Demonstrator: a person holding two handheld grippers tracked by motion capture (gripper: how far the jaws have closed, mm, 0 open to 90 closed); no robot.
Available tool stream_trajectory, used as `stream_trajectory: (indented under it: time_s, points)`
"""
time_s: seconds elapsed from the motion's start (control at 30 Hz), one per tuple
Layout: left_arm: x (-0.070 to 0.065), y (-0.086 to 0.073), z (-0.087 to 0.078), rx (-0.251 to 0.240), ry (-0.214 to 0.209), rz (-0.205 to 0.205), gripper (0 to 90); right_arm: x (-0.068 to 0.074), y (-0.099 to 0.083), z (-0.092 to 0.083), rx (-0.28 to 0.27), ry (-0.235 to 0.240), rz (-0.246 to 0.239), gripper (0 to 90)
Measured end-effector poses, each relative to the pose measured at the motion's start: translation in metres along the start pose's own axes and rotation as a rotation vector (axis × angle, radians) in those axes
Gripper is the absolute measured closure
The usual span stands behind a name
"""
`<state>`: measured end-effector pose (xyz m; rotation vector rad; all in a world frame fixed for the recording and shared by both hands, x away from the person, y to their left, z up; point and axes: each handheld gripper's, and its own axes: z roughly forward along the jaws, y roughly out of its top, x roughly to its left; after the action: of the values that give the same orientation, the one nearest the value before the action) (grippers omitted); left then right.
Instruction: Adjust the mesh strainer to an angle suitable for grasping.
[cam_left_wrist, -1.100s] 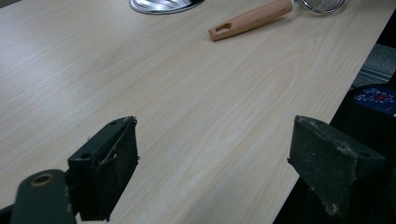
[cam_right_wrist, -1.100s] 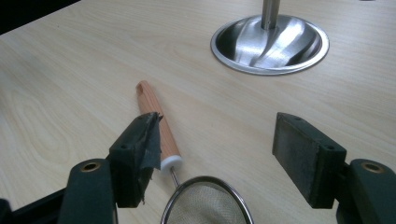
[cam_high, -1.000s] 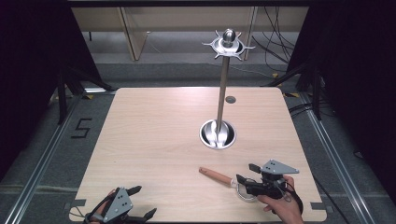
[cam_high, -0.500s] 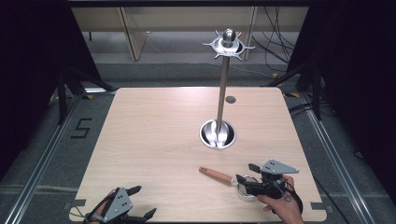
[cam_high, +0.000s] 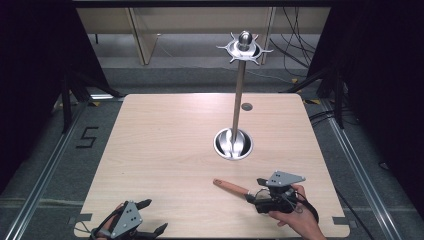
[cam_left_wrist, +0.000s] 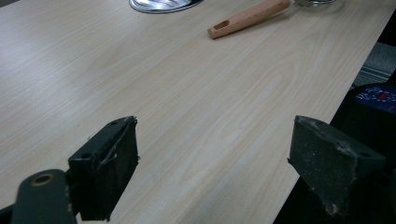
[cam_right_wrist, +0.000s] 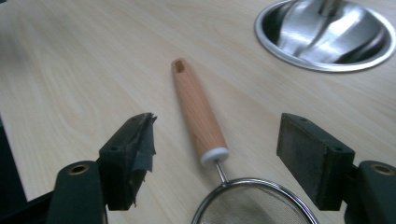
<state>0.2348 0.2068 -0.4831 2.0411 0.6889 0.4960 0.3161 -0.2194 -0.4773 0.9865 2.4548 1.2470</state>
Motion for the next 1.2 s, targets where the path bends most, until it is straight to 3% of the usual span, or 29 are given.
stream_trajectory:
  time_s: [0.1,0.13,0.23,0.27,0.3,0.37,0.4,0.47,0.83,0.9,0.93,0.97,1.07,1.1,1.13,1.17,1.2]
  points:
    - [0.0,-0.001,0.0,0.01,0.006,-0.019,14.9,0.001,0.002,0.003,0.016,-0.006,-0.02,27.1]
    - [0.001,0.0,-0.001,0.018,0.007,0.004,14.9,0.002,0.003,0.007,0.041,-0.003,-0.038,26.2]
    - [0.001,0.0,-0.001,0.019,0.007,-0.001,14.9,0.004,0.006,0.012,0.061,-0.009,-0.057,26.5]
    - [-0.001,0.0,0.0,0.0,0.001,-0.019,14.9,0.005,0.008,0.014,0.089,-0.011,-0.066,26.4]
    - [0.0,0.0,-0.001,0.013,0.001,-0.007,15.0,0.006,0.01,0.017,0.101,-0.002,-0.081,26.5]
    - [0.0,0.0,-0.001,0.003,0.0,-0.021,15.0,0.007,0.013,0.024,0.108,-0.015,-0.094,28.3]
    - [-0.001,-0.001,0.0,0.001,-0.001,-0.025,15.0,0.007,0.018,0.028,0.154,-0.019,-0.123,30.0]
    - [0.0,-0.001,-0.001,0.005,-0.004,-0.022,15.0,0.007,0.02,0.032,0.178,-0.029,-0.114,32.4]
    - [0.0,0.0,-0.001,0.005,0.003,-0.005,15.0,0.009,0.03,0.047,0.261,-0.031,-0.158,46.8]
    - [-0.001,0.0,-0.001,0.013,-0.009,-0.019,15.0,0.009,0.031,0.048,0.285,-0.044,-0.152,48.1]
    - [0.0,0.0,-0.001,0.011,-0.007,-0.015,15.0,0.008,0.032,0.049,0.302,-0.031,-0.17,48.5]
    - [0.001,0.0,-0.001,0.011,-0.007,0.014,15.0,0.007,0.032,0.05,0.317,-0.025,-0.17,49.8]
    - [0.001,0.0,-0.002,0.011,-0.007,0.012,15.0,0.007,0.032,0.05,0.33,-0.027,-0.175,51.2]
    - [0.0,-0.001,-0.001,0.012,-0.008,-0.02,15.1,0.007,0.031,0.053,0.316,-0.028,-0.182,51.5]
    - [-0.001,-0.001,-0.001,0.012,-0.008,-0.019,15.0,0.006,0.032,0.053,0.316,-0.021,-0.195,52.4]
    - [0.001,0.0,-0.002,0.009,-0.008,0.008,15.0,0.006,0.032,0.052,0.325,-0.025,-0.19,53.2]
    - [0.0,0.0,-0.002,0.003,0.001,-0.007,15.0,0.005,0.032,0.052,0.326,-0.022,-0.2,54.2]
